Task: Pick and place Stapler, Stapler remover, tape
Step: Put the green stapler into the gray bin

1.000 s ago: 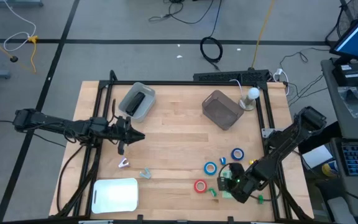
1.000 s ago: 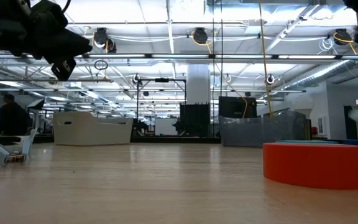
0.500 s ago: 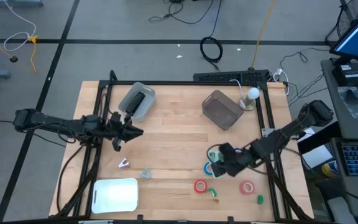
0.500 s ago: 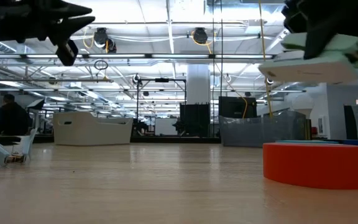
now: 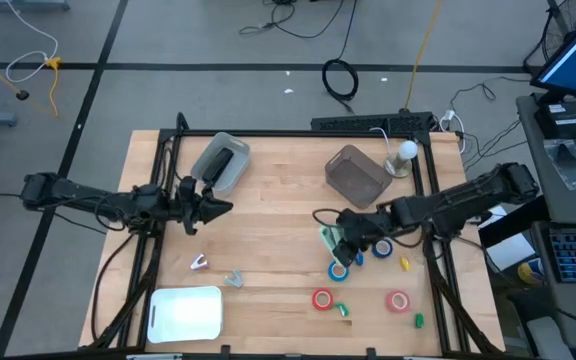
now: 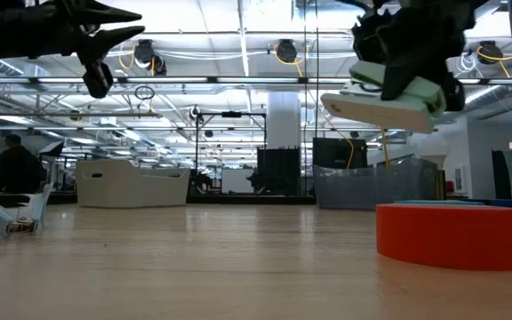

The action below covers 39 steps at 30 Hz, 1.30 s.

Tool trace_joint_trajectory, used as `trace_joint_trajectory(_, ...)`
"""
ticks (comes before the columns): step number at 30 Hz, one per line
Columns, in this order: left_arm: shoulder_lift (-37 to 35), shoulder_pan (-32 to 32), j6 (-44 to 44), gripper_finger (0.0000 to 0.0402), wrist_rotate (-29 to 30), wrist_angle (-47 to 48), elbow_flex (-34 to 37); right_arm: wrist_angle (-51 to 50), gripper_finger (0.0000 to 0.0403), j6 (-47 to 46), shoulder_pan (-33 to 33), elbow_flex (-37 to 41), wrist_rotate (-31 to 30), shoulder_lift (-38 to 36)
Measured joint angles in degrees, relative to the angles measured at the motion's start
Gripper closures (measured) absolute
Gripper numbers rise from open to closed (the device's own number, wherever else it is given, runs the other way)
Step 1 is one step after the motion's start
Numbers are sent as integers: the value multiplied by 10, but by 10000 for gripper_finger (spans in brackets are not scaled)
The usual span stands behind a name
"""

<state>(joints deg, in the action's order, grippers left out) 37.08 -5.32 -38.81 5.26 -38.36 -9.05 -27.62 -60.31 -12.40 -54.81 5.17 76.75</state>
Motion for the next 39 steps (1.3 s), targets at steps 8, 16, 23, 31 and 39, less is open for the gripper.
trace_joint_trajectory(8,128,-4,141,344,-29,34,-130,25,291,90,55,0,41,0)
trace_joint_trajectory(16,268,27,186,344,-69,175,-292,18,291,158,61,-1,41,0)
trace_joint_trajectory(23,372,58,222,341,-135,213,-387,-34,291,223,61,-1,24,0)
trace_joint_trajectory(31,469,80,222,268,-198,254,-466,-43,291,306,61,-1,23,0)
trace_joint_trajectory(39,533,87,230,201,-233,253,-509,-178,291,415,60,-63,9,19)
